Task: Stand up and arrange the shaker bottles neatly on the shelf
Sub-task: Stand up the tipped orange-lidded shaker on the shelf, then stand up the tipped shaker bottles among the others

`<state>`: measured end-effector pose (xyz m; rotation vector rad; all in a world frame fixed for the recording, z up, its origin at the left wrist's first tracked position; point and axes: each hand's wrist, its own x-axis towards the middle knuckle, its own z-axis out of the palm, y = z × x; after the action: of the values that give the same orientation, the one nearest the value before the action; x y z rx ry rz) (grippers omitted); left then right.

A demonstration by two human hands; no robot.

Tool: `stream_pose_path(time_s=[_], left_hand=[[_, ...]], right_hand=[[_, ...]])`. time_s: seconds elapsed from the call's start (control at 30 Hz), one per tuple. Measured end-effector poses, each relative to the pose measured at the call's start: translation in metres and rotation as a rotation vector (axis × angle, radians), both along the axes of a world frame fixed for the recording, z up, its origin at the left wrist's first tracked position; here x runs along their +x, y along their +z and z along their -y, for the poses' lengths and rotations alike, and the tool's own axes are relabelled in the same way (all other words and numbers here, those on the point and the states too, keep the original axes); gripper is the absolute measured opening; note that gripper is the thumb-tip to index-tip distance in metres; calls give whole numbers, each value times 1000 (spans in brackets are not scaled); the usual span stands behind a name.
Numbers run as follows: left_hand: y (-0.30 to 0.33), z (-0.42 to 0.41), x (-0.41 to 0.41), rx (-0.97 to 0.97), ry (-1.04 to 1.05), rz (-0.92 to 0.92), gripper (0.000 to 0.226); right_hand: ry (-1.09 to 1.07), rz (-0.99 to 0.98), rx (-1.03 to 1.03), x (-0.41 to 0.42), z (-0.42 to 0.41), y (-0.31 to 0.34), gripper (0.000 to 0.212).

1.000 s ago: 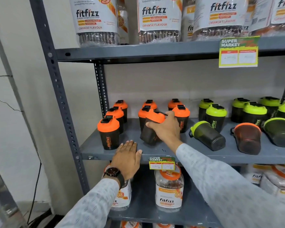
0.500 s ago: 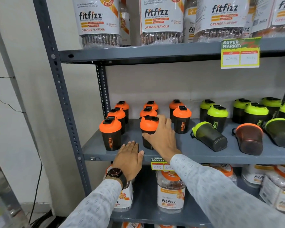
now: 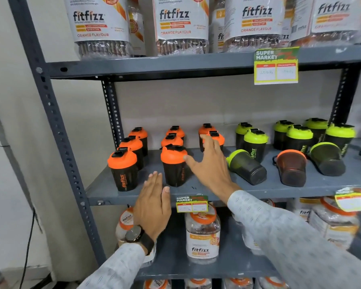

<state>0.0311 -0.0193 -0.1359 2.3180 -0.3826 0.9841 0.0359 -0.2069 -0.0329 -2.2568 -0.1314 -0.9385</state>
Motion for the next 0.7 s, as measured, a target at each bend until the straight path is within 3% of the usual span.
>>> stream_pose_path(time_s=[0.1, 0.2, 0.4, 0.53, 0.7], left_hand=[[-1, 39, -17, 135, -122, 60, 53], [5, 87, -17, 364, -203, -14, 58], [12, 128, 11, 562, -53, -220, 64], [6, 132, 13, 577, 2, -237, 63], [10, 124, 12, 590, -1, -259, 78]], right_hand=[[-50, 76, -13, -8, 38, 9, 65], [-101, 71, -39, -14, 83, 17, 54], [-261, -89, -88, -21, 181, 25, 39], [-470, -254, -60, -18, 232, 22, 56], [-648, -546, 211, -9, 267, 18, 100]])
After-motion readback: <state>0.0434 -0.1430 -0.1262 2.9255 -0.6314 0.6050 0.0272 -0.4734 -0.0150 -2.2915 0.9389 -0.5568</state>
